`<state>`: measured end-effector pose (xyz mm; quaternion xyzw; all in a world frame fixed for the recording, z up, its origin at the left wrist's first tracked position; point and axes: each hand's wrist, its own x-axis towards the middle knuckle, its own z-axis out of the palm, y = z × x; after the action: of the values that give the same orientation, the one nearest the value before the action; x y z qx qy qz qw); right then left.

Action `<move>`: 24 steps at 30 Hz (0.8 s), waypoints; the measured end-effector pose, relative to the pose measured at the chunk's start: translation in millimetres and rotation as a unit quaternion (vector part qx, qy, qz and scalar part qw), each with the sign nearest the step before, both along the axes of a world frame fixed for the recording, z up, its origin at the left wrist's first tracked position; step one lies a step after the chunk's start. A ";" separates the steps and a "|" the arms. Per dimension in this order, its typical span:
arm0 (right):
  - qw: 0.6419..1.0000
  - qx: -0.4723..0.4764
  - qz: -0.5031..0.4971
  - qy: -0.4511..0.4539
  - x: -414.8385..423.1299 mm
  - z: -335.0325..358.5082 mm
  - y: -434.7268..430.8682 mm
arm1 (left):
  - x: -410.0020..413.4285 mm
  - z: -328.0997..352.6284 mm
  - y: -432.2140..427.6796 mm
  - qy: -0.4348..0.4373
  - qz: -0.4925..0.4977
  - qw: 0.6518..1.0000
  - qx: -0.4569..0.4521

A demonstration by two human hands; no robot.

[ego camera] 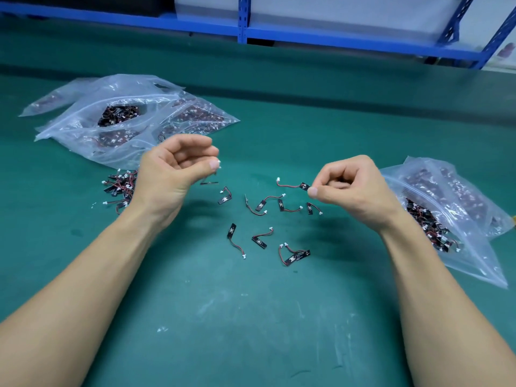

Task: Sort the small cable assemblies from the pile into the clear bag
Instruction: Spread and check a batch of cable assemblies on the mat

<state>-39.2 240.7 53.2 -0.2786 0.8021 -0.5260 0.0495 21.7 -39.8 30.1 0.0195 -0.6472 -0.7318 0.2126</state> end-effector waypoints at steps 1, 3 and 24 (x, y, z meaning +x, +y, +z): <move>1.000 0.029 0.002 0.000 -0.8 0.0 2.9 | -1.0 0.0 -6.5 0.003 0.031 0.999 -0.036; 0.996 0.093 0.010 0.006 -0.5 0.3 6.7 | -2.3 -1.9 -19.1 0.005 0.097 0.988 -0.121; 0.944 0.329 0.033 0.017 -3.4 -6.1 2.4 | -8.6 -20.2 -38.2 0.005 0.167 0.849 -0.502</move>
<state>-42.6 243.1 47.1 -0.2824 0.9213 -0.2263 0.1422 13.1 -78.0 9.9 0.0139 -0.9122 -0.2611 0.3154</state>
